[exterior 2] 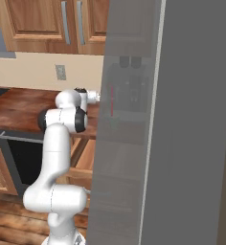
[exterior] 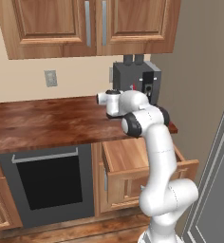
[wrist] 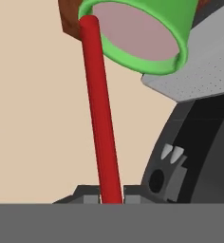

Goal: Pick up the straw from the right drawer and put it inside the smoothie cup.

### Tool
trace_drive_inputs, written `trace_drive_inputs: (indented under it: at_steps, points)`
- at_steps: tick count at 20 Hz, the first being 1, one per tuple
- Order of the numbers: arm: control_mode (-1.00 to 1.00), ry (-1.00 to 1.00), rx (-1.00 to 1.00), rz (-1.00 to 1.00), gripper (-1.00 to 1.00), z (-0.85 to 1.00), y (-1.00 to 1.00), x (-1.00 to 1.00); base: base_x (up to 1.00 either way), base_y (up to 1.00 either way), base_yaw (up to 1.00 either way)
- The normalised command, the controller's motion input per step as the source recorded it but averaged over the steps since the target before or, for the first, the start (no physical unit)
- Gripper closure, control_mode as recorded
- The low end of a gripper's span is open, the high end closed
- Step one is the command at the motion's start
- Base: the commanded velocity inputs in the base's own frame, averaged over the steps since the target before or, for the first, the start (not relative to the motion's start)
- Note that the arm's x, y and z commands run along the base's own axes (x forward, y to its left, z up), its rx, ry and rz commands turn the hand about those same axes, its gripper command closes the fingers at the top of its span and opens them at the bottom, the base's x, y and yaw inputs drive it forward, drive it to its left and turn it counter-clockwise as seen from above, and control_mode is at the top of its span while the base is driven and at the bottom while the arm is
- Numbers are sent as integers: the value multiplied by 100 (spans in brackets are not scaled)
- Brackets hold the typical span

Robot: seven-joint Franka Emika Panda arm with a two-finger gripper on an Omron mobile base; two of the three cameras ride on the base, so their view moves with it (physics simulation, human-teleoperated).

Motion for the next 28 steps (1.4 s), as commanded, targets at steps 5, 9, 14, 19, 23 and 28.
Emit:
trace_drive_inputs:
  at_steps: [5,9,14,19,23,28]
  points:
    - [-100,-1,0,0,100,0,-7,12,0,0,0]
    - [-100,-4,0,0,100,0,-1,3,0,0,0]
    - [-100,-8,0,0,100,0,0,0,0,0,0]
    - [-100,-9,0,0,100,0,0,0,0,0,0]
    - [-100,-7,0,0,100,17,0,0,0,0,0]
    - [-100,-2,0,0,100,29,0,-10,0,0,0]
